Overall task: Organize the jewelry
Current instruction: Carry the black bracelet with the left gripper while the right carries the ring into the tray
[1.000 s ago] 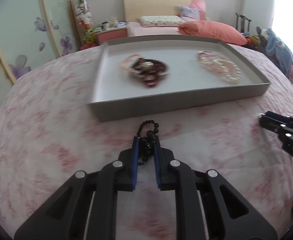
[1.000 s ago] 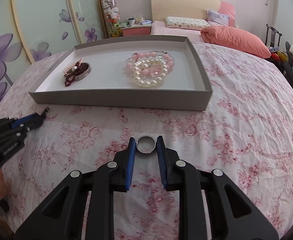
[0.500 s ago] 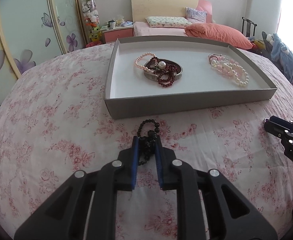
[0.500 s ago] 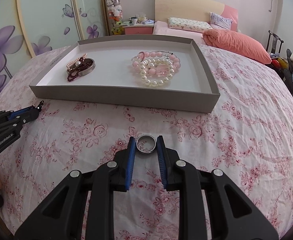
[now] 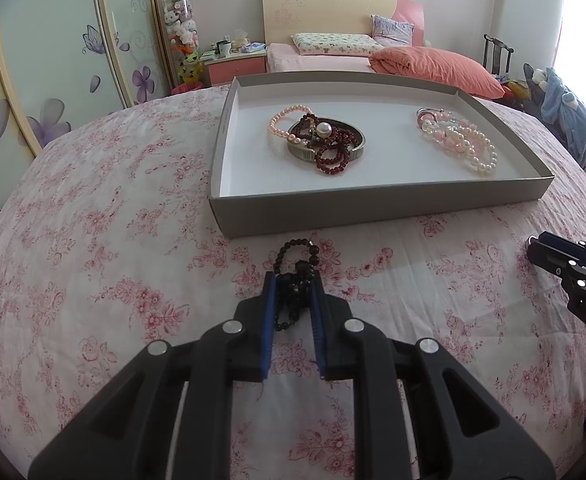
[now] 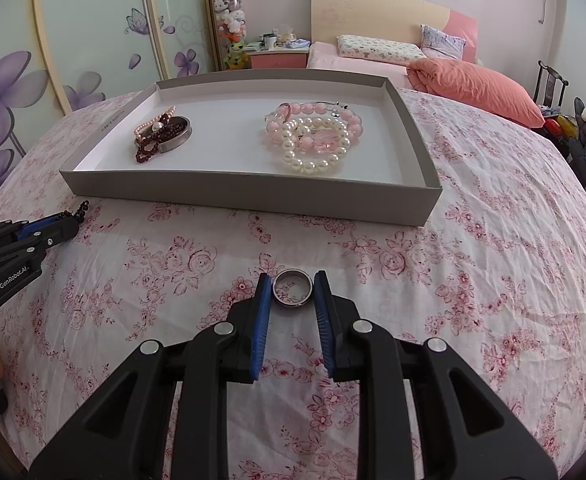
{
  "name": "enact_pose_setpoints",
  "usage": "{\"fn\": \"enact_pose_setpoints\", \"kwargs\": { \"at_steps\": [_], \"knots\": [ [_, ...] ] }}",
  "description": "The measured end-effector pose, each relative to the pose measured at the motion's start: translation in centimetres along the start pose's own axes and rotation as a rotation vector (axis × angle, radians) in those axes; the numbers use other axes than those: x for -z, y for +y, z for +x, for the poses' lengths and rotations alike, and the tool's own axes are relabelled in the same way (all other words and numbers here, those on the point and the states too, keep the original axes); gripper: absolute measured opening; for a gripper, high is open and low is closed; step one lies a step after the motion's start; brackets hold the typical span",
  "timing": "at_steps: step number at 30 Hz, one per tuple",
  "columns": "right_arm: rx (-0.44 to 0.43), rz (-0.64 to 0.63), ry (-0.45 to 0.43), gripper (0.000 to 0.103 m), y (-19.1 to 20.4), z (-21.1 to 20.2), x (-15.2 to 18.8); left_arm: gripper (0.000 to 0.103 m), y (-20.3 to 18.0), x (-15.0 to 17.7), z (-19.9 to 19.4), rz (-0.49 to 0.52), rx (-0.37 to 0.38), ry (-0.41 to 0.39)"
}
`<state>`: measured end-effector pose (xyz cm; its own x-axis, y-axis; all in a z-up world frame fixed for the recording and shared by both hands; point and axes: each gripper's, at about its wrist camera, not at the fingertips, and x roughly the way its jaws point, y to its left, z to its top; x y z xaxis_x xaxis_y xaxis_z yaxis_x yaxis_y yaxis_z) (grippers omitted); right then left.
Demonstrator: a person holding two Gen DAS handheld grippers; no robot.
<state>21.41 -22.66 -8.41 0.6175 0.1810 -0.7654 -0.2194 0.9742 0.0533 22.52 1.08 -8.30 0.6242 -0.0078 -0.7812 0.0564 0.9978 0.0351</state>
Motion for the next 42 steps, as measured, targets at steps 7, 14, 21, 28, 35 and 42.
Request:
{"fn": "enact_pose_setpoints", "kwargs": {
  "at_steps": [7,14,21,28,35,42],
  "knots": [
    [-0.001,0.001,0.000,0.024,0.0,0.0,0.0,0.018,0.0,0.0,0.0,0.000,0.000,0.000],
    [-0.010,0.011,-0.001,0.023,0.0,0.0,0.0,0.014,-0.1,-0.1,0.0,0.003,0.006,-0.001],
    [-0.059,0.105,-0.112,0.022,-1.0,-2.6,0.2,0.012,1.0,0.7,-1.0,-0.086,0.065,-0.022],
    [-0.086,0.088,-0.317,0.022,0.7,-7.7,-0.1,0.012,0.8,0.8,-5.2,-0.126,0.108,-0.155],
    [-0.049,0.060,-0.487,0.022,1.8,-10.9,-0.8,0.012,-1.0,-0.2,-9.6,-0.102,0.089,-0.323],
    [-0.019,0.046,-0.593,0.022,2.1,-12.5,-2.2,0.012,-2.4,-1.5,-11.9,-0.085,0.079,-0.429]
  ]
}}
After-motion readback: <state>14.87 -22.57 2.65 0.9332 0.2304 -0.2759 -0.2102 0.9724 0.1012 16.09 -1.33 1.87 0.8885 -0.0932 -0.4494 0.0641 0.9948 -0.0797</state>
